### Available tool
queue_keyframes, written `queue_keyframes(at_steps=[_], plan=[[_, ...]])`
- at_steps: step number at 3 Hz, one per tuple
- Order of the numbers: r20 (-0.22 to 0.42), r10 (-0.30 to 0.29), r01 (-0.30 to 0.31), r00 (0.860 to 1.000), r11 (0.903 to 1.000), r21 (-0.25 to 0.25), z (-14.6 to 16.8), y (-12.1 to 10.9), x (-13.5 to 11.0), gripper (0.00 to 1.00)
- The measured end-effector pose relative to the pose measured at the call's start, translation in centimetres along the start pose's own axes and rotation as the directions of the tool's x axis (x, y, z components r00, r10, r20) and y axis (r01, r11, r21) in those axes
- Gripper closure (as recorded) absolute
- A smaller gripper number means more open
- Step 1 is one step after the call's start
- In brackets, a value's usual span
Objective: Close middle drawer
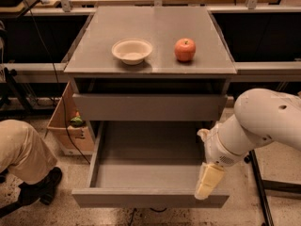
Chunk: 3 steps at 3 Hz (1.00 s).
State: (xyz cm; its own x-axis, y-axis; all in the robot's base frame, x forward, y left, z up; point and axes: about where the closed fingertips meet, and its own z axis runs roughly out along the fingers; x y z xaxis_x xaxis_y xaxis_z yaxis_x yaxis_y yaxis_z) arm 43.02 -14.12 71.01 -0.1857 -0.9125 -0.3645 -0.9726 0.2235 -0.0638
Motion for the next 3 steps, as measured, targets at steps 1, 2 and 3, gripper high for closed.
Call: queue_keyframes(at_steps=[1, 2, 3], plan=[[0.0, 0.0, 0.0, 1.0, 1.0, 0.0, 0.0, 0.0, 0.0, 0.0], [0.006, 0.019, -0.019, 1.0, 0.9998, 0.007, 1.3, 0.8, 1.2, 0.0], [0.023, 0.055, -0.055, 0.998, 0.9984, -0.011, 6.2, 1.0, 3.8, 0.0]])
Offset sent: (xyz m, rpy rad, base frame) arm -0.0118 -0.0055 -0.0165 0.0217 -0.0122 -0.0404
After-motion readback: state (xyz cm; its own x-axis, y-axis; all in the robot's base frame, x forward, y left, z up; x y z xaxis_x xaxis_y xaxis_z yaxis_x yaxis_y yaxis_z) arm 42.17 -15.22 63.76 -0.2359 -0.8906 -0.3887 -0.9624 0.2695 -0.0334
